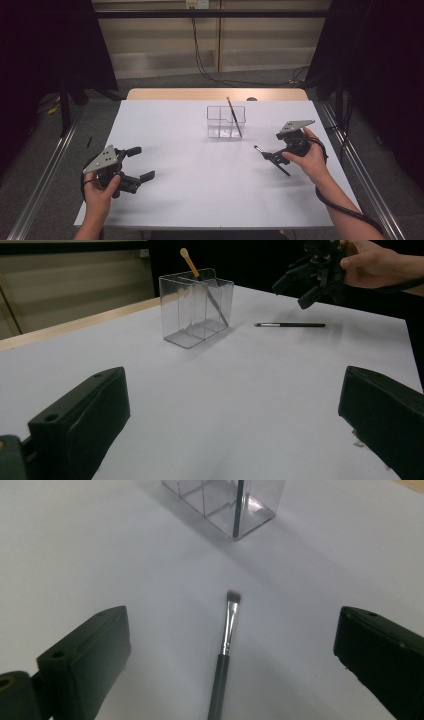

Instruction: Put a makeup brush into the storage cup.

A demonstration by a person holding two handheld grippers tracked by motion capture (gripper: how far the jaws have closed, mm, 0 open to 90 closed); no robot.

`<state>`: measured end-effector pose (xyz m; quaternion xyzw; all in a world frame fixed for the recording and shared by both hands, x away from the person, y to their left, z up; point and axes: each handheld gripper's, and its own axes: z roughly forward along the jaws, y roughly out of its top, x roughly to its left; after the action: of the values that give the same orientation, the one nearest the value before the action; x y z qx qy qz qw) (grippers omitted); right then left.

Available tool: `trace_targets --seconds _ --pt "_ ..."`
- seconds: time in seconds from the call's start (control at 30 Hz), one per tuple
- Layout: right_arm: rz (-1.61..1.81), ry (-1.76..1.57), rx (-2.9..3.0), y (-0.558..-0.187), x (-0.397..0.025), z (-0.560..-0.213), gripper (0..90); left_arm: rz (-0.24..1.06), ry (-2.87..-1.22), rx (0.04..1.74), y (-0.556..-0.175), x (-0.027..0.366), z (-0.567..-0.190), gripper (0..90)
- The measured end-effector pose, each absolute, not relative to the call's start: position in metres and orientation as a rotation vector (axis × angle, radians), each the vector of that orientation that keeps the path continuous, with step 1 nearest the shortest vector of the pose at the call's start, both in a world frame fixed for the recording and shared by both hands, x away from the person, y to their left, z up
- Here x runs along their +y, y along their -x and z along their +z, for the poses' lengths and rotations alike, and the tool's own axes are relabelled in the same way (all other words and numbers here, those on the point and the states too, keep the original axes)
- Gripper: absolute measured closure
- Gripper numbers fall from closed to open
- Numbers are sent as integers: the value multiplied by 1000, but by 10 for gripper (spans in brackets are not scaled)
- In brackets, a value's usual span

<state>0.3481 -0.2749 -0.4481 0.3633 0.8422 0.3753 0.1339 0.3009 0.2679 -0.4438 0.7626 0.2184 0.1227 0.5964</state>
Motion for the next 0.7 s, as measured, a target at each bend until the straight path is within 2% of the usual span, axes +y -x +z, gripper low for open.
trace_targets --seconds 0.5,0.7 --pt "866 -1103 2565 -361 -271 -446 29 283 -1769 507 -301 268 -444 0" --pt "790 -1096 2610 -363 -267 -445 123 283 -1768 507 -301 268 -444 0"
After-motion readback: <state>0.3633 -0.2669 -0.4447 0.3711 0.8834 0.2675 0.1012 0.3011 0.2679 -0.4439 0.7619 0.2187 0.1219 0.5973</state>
